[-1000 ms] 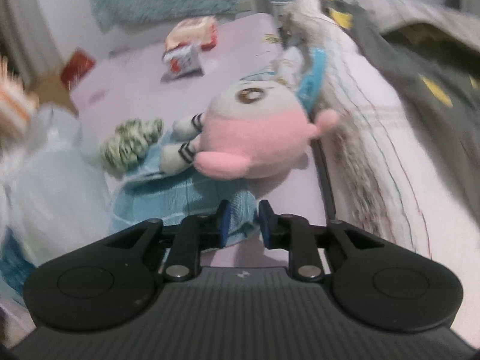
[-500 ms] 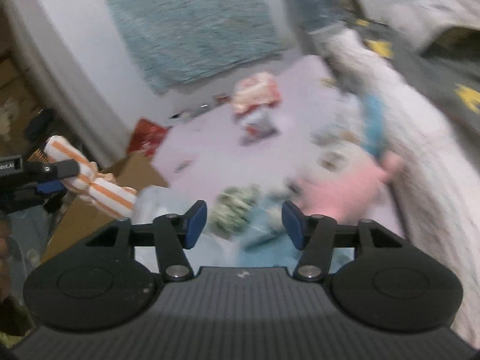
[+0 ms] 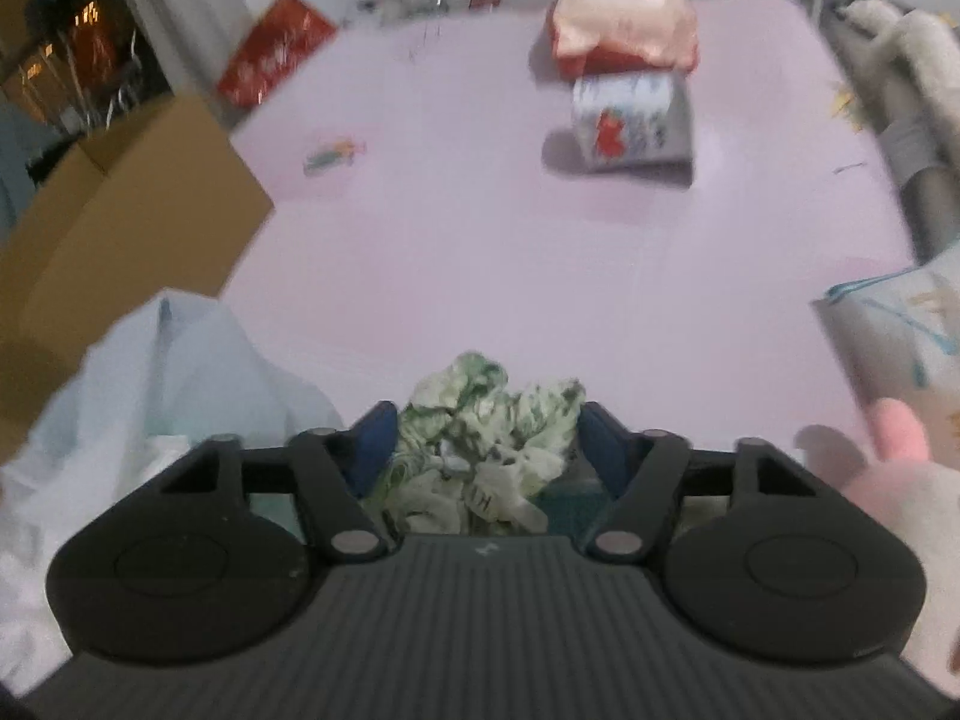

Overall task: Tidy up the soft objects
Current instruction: 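Lower the towel roll and scrunchie into the box and open both tools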

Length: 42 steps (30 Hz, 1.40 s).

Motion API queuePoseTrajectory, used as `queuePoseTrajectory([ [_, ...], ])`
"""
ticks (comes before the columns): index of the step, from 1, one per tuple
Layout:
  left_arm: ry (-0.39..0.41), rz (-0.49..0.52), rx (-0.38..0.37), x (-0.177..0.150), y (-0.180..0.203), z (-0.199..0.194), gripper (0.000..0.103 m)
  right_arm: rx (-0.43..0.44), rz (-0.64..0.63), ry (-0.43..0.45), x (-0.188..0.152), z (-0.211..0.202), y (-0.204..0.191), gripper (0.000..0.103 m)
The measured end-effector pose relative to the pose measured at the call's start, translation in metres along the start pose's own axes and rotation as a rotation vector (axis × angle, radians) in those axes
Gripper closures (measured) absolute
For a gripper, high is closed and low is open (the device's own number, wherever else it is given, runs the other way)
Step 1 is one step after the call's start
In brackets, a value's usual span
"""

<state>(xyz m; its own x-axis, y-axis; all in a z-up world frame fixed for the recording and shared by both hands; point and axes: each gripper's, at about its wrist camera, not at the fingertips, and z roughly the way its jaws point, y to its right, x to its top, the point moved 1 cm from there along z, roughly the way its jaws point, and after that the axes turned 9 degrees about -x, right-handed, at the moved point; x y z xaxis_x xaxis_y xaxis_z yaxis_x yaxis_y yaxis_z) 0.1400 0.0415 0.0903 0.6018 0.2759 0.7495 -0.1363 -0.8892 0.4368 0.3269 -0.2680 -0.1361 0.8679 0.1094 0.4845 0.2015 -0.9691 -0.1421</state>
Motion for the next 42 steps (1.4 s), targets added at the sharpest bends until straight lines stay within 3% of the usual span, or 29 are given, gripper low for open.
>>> queuePoseTrajectory([
  [4,0.024,-0.016,0.083,0.013,-0.030,-0.022,0.067,-0.005,-0.023,-0.007,-0.002,-0.001,-0.005,0.078],
  [8,0.015,-0.026,0.179,0.023,-0.065,-0.032,0.067,-0.010,-0.005,0.012,-0.001,-0.004,0.000,0.090],
  [13,-0.073,-0.056,0.260,0.026,-0.110,-0.022,0.067,-0.014,0.078,0.115,0.005,-0.035,0.016,0.091],
  [17,-0.180,-0.054,0.277,0.023,-0.140,0.000,0.067,0.004,0.147,0.211,0.013,-0.073,0.023,0.091],
  [23,-0.362,-0.016,0.307,0.010,-0.171,0.039,0.067,0.127,0.166,0.342,0.018,-0.141,0.001,0.091],
  [26,-0.438,0.001,0.332,0.002,-0.184,0.056,0.067,0.219,0.142,0.367,0.024,-0.160,-0.025,0.091],
  [29,-0.485,0.020,0.363,-0.003,-0.197,0.070,0.067,0.346,0.111,0.347,0.032,-0.168,-0.060,0.091],
  [34,-0.484,0.016,0.345,0.004,-0.203,0.080,0.067,0.546,0.001,0.238,0.052,-0.159,-0.139,0.091],
  [38,-0.496,0.018,0.335,0.007,-0.214,0.092,0.065,0.525,-0.177,0.136,0.058,-0.135,-0.205,0.091],
  [42,-0.535,-0.029,0.332,0.006,-0.232,0.105,0.062,0.415,-0.309,-0.005,0.061,-0.093,-0.254,0.091],
])
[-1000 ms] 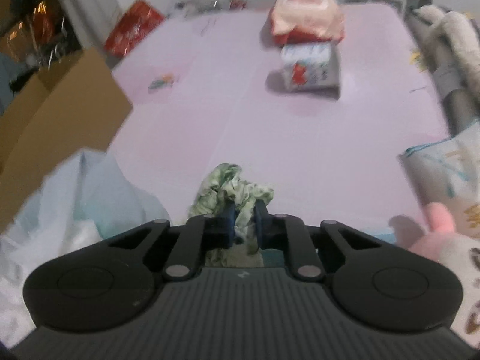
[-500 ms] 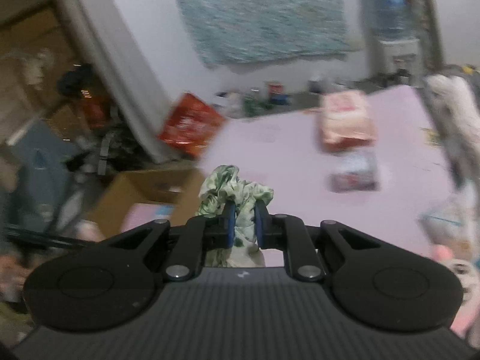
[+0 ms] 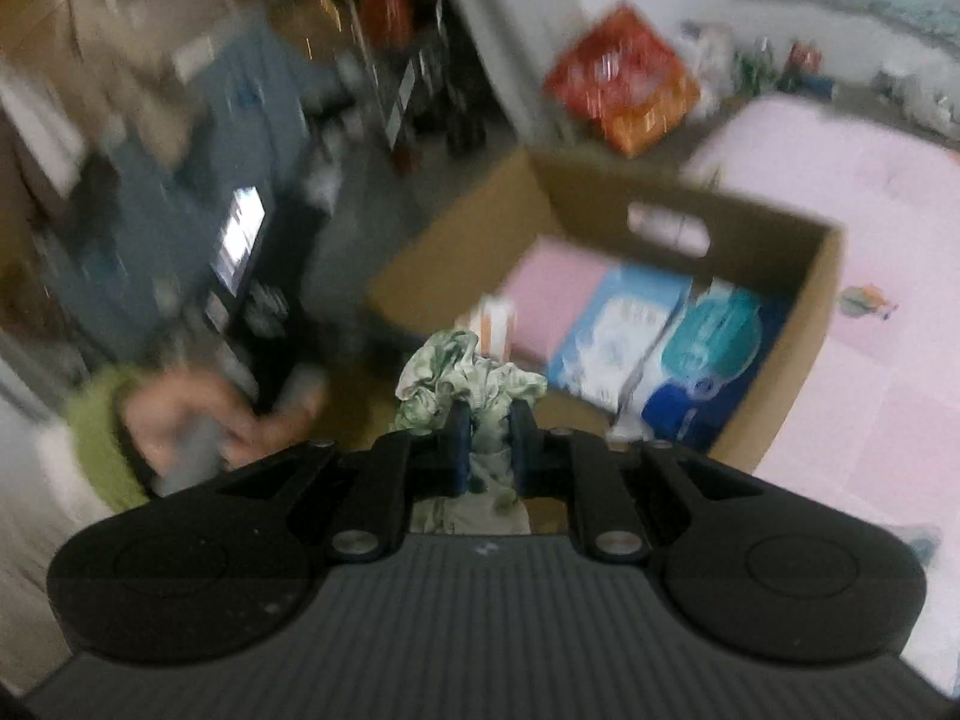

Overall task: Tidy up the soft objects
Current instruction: 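Lower the towel roll and scrunchie into the box and open both tools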

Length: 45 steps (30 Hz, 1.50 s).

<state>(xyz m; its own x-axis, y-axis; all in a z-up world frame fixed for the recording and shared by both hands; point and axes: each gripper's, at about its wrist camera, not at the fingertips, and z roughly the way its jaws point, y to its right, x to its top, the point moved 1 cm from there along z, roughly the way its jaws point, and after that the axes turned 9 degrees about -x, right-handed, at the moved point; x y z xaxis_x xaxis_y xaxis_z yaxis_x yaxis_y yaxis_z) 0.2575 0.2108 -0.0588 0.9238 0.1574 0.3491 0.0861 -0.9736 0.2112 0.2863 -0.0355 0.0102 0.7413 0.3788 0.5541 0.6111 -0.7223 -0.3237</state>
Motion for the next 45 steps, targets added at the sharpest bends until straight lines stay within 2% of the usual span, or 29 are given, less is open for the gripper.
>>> queuePoseTrajectory([
  [4,-0.009,-0.034,-0.031,0.002,-0.010,0.008,0.059,-0.062,-0.039,-0.119,0.015,0.045,-0.016,0.091],
  [7,0.008,-0.052,-0.054,0.002,-0.015,0.005,0.051,-0.097,-0.061,-0.179,0.021,0.072,-0.029,0.090],
  [9,0.020,-0.070,-0.068,0.003,-0.019,0.001,0.051,-0.114,-0.072,-0.207,0.023,0.087,-0.037,0.089],
  [14,0.034,-0.109,-0.111,0.005,-0.024,-0.006,0.050,-0.153,-0.074,-0.245,0.030,0.121,-0.041,0.085],
  [17,0.043,-0.111,-0.128,0.004,-0.022,-0.010,0.043,-0.173,-0.043,-0.266,0.031,0.132,-0.036,0.082],
  [21,0.063,-0.104,-0.130,0.002,-0.020,-0.017,0.038,-0.145,0.017,-0.260,0.031,0.134,-0.026,0.075],
  [24,0.081,-0.111,-0.134,0.002,-0.019,-0.022,0.036,-0.136,0.030,-0.218,0.031,0.123,-0.022,0.066],
  [26,0.097,-0.119,-0.130,0.001,-0.017,-0.028,0.033,-0.132,0.040,-0.180,0.031,0.110,-0.019,0.055],
  [31,0.150,-0.141,-0.126,-0.001,-0.012,-0.050,0.030,-0.094,0.062,-0.090,0.028,0.074,-0.011,0.053],
  [36,0.193,-0.135,-0.129,-0.009,0.005,-0.076,0.027,-0.030,0.122,0.029,0.016,0.018,0.005,0.050],
  [39,0.222,-0.094,-0.125,-0.021,0.025,-0.096,0.023,0.016,0.165,0.129,-0.004,-0.025,0.018,0.047],
  [43,0.286,0.006,-0.138,-0.048,0.062,-0.124,0.015,0.079,0.223,0.274,-0.053,-0.090,0.043,0.028],
  [45,0.325,0.050,-0.168,-0.064,0.081,-0.135,0.009,0.083,0.271,0.345,-0.086,-0.122,0.060,0.023],
])
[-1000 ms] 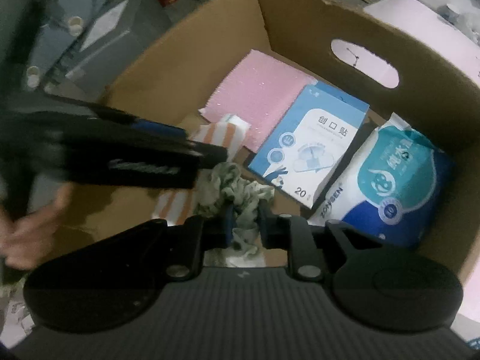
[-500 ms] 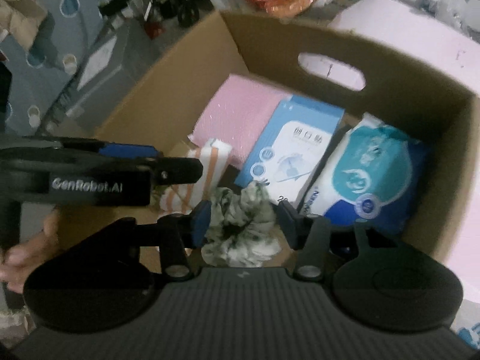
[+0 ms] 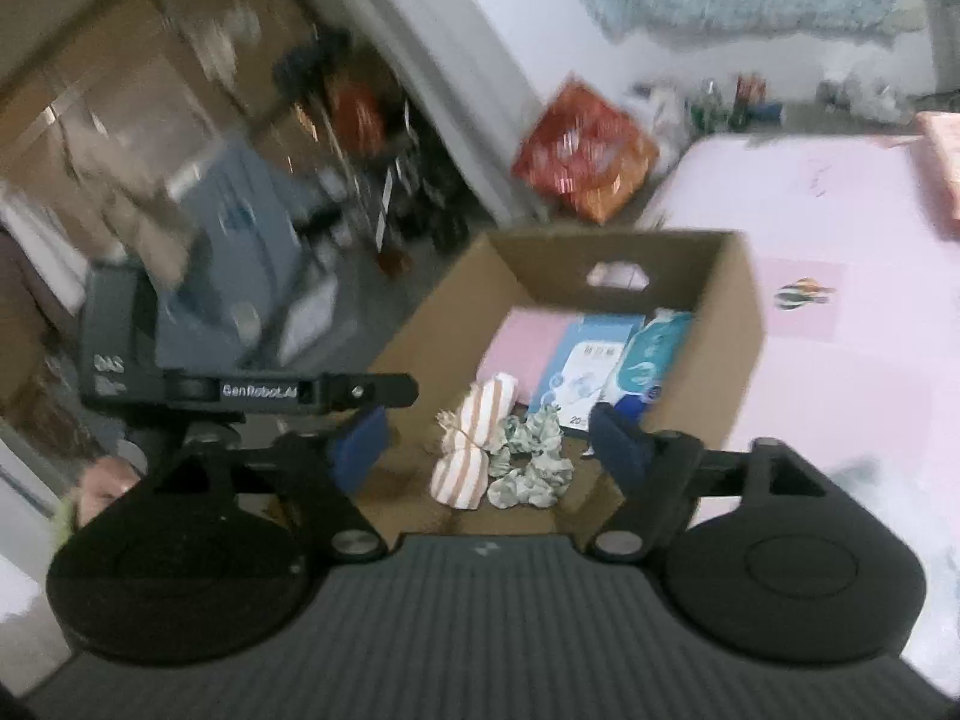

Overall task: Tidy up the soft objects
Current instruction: 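Reach the right tool to the pink plush toy and close on it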

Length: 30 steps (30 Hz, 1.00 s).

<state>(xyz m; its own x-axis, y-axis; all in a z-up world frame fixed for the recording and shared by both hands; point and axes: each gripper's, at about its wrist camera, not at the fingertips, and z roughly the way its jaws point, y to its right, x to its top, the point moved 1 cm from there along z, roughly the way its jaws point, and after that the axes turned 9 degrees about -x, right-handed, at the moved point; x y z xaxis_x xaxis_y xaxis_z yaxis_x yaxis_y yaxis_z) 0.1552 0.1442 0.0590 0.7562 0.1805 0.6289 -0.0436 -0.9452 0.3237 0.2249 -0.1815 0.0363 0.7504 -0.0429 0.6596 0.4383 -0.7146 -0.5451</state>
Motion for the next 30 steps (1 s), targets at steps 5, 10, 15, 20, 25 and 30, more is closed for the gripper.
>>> queuePoseTrajectory([
  [5,0.065,0.093,-0.064,-0.031,0.058,-0.010,0.009,-0.066,0.153,0.180,-0.047,-0.093,0.069,0.018],
  [10,0.062,0.187,-0.147,-0.057,0.119,0.008,0.008,-0.191,0.376,0.294,-0.107,-0.160,0.138,0.018],
  [15,-0.016,0.295,-0.224,-0.075,0.174,0.037,0.009,-0.213,0.524,0.268,-0.162,-0.173,0.178,0.018],
  [20,-0.112,0.436,-0.185,-0.105,0.207,0.066,0.009,-0.116,0.643,0.188,-0.205,-0.142,0.194,0.018],
  [25,-0.153,0.481,-0.093,-0.124,0.217,0.092,0.023,-0.068,0.704,0.133,-0.220,-0.098,0.197,0.030],
  [30,-0.144,0.469,-0.048,-0.123,0.209,0.098,0.043,-0.051,0.713,0.064,-0.210,-0.058,0.198,0.058],
])
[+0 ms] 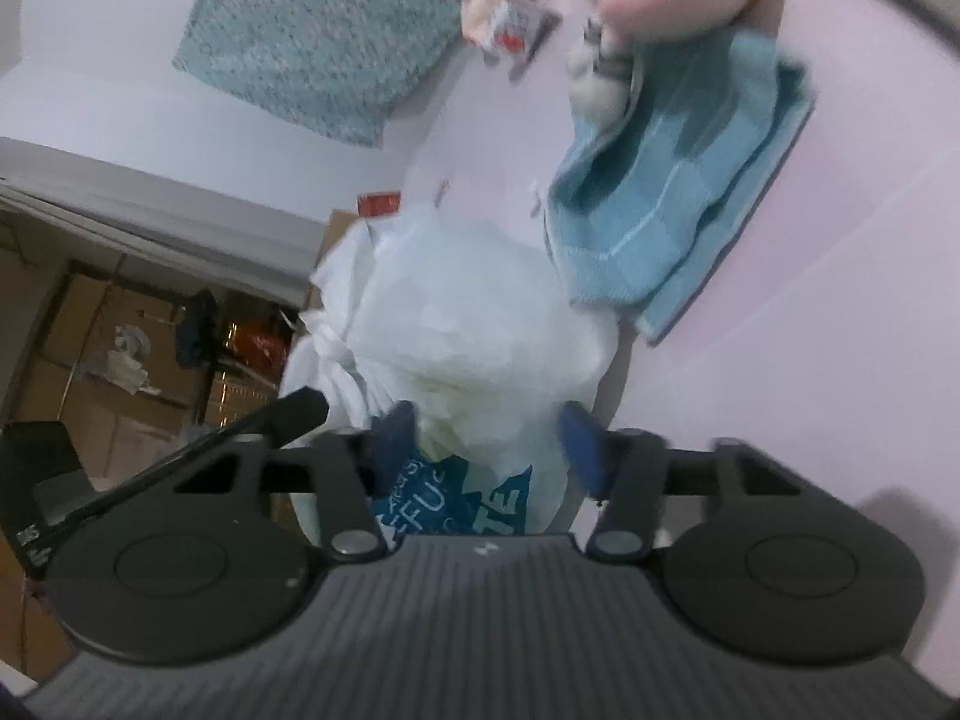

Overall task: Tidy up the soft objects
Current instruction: 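Reach the right tool to the pink plush toy and close on it, then pass the pink plush toy from the right tool into the left tool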

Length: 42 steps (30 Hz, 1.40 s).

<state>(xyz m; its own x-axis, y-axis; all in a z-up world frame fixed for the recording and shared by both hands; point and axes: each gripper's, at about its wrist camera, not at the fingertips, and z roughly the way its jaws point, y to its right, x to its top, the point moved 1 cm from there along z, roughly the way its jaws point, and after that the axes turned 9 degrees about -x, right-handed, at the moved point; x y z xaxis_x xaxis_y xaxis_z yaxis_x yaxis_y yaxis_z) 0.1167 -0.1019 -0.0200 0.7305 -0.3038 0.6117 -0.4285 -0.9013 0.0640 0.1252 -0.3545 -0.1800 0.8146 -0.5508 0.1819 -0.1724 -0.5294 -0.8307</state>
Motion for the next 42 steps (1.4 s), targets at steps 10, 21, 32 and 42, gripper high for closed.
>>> queuePoseTrajectory([
  [10,0.004,-0.067,0.037,0.007,-0.022,0.007,0.043,-0.011,-0.046,0.049,0.001,0.017,-0.025,0.059],
  [21,0.032,-0.078,0.012,0.005,-0.026,0.004,0.031,-0.464,-0.283,0.408,0.031,-0.054,-0.039,0.035],
  [32,0.132,-0.034,-0.001,0.016,-0.019,-0.015,0.017,-0.441,-0.058,0.454,0.106,-0.043,0.003,0.016],
  [42,0.123,-0.024,-0.022,0.017,-0.014,-0.013,0.017,-0.379,-0.037,0.471,0.120,-0.036,0.009,0.029],
])
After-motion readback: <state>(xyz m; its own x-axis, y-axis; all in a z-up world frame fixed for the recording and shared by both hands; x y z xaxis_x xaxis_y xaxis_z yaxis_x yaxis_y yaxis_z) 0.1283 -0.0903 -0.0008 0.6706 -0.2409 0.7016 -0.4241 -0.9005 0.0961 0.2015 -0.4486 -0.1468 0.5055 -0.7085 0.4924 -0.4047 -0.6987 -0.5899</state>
